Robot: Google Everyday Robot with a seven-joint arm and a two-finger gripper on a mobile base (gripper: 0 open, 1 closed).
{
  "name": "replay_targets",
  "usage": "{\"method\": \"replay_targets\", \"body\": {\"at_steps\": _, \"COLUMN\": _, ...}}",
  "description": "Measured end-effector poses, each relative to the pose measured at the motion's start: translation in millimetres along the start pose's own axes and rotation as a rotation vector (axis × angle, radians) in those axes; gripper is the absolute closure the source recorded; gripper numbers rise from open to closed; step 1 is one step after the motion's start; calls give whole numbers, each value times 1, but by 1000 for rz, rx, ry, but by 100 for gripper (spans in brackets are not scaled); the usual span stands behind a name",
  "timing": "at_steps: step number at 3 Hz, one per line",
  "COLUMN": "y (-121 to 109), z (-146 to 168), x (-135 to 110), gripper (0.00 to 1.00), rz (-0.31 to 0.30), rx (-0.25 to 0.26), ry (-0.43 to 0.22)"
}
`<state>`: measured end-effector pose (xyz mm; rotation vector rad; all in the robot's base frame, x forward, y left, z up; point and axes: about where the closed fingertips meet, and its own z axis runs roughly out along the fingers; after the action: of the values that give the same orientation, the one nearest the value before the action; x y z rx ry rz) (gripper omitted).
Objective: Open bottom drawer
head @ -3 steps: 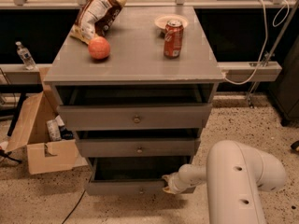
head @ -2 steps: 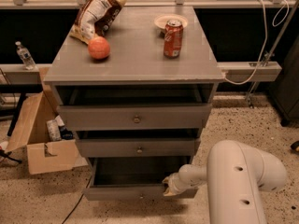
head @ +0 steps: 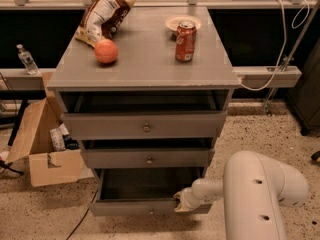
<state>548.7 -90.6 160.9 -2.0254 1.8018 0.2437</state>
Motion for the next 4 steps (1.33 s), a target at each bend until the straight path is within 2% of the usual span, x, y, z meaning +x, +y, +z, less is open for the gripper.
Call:
{"method": "replay_targets", "body": {"at_steps": 2, "y": 18, "z": 2, "x": -2, "gripper": 100, "rz": -17, "rx": 24, "ry": -61}}
{"method": "replay_targets", "body": {"at_steps": 3, "y": 17, "z": 0, "x": -3, "gripper": 82, "rz": -17, "rx": 24, "ry": -61}}
{"method": "replay_targets", "body": {"at_steps": 4, "y": 17, "z": 1, "x": -3, "gripper": 57, "rz": -17, "rx": 24, "ry": -61}}
